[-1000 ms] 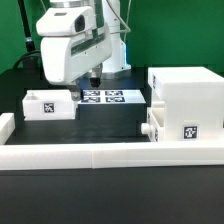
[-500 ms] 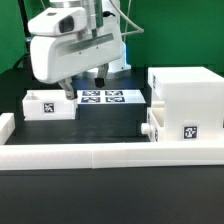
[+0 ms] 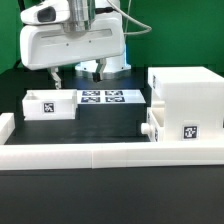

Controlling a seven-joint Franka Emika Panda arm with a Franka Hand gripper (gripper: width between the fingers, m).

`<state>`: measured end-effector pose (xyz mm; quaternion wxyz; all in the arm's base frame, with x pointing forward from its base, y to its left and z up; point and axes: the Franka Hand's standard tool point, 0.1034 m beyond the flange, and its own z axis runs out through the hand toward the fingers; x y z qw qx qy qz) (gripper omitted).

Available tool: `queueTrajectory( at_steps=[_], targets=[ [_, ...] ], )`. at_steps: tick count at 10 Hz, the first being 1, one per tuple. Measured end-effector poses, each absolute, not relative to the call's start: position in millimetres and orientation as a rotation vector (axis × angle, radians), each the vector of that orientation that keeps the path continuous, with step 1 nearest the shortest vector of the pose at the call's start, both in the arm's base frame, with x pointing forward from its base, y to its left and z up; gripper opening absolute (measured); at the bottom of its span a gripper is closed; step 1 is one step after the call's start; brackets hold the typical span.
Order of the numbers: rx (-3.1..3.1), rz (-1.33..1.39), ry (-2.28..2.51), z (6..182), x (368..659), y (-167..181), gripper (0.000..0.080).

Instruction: Assemble drawer

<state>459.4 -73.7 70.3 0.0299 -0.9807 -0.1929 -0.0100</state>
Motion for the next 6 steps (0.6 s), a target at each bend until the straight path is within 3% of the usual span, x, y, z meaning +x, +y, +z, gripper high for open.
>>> queueTrajectory(
  at_steps=[6],
  targets=[
    [-3.097,-0.085,-0.167,61.5,442.9,-80.1,0.0649]
  ],
)
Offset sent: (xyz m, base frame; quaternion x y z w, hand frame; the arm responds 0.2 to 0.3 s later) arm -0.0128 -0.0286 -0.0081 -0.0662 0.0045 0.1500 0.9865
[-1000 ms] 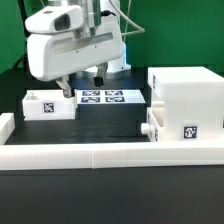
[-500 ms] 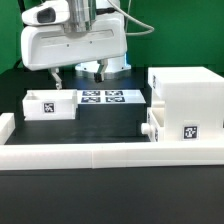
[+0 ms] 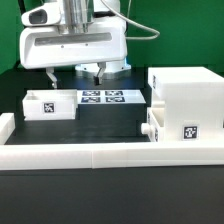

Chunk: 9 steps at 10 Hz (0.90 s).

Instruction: Assemble drawer

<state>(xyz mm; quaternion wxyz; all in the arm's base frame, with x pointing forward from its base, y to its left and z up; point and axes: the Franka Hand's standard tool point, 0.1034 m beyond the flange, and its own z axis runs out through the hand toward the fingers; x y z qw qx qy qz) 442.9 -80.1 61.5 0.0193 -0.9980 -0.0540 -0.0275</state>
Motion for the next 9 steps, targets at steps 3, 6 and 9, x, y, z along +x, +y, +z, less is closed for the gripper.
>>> queueTrajectory(
  at_steps=[3,6,9],
  targets=[
    [-3.113,-0.104,-0.184,42.5,414.2,-81.0,0.0649],
    [-3.112,-0.104,-0.189,43.4,416.4,-80.4,0.0649],
    [-3.109,-0.091,-0.186,39.6,416.2,-79.4,0.0649]
  ],
)
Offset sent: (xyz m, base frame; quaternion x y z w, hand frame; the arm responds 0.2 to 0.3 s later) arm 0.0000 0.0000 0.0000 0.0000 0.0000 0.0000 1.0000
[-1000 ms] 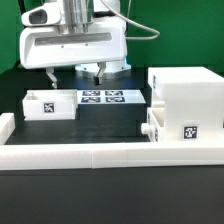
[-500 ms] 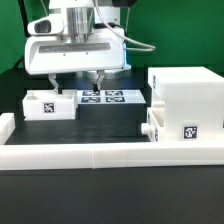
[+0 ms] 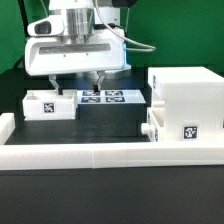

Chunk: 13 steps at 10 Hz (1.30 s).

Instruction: Assemble drawer

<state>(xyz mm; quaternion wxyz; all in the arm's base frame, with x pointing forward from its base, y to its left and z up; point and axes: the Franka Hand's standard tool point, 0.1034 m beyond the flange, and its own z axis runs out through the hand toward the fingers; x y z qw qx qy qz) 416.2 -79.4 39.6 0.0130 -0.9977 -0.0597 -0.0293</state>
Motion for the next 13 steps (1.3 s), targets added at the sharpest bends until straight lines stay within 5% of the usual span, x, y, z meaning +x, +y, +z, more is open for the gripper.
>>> queueTrajectory(
  at_steps=[5,11,12,13],
  targets=[
    [-3.116,-0.064,-0.166,9.1,393.6,-86.5,0.0649],
    [-3.123,-0.082,-0.155,4.7,391.2,-89.0,0.064],
    [-3.123,-0.082,-0.156,4.7,391.2,-88.9,0.0478],
    [-3.123,-0.082,-0.156,4.7,391.2,-88.9,0.0478]
  ],
)
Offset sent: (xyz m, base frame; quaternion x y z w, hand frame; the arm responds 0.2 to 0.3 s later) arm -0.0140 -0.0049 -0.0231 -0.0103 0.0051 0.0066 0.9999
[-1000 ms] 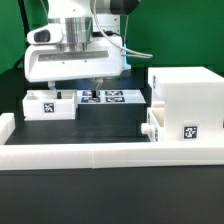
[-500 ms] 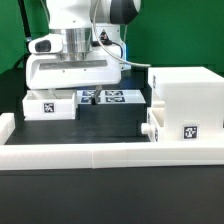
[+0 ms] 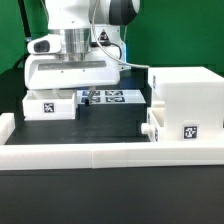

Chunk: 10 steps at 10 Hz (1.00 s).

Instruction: Assemble drawer

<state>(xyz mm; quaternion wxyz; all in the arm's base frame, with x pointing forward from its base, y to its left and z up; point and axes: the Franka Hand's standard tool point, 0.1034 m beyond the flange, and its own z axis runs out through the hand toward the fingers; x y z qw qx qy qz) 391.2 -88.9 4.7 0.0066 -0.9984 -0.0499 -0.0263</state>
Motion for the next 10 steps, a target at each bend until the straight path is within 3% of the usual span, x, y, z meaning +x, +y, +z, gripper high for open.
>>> queueTrajectory(
  at_steps=[1,3,9,10],
  targets=[
    [-3.123,-0.082,-0.156,4.7,391.2,-88.9,0.0279],
    [-3.123,-0.082,-0.156,4.8,391.3,-88.8,0.0042],
    [-3.122,-0.082,-0.177,5.5,392.0,-88.2,0.0042],
    [-3.116,-0.089,-0.264,12.3,397.9,-86.3,0.0042]
  ],
)
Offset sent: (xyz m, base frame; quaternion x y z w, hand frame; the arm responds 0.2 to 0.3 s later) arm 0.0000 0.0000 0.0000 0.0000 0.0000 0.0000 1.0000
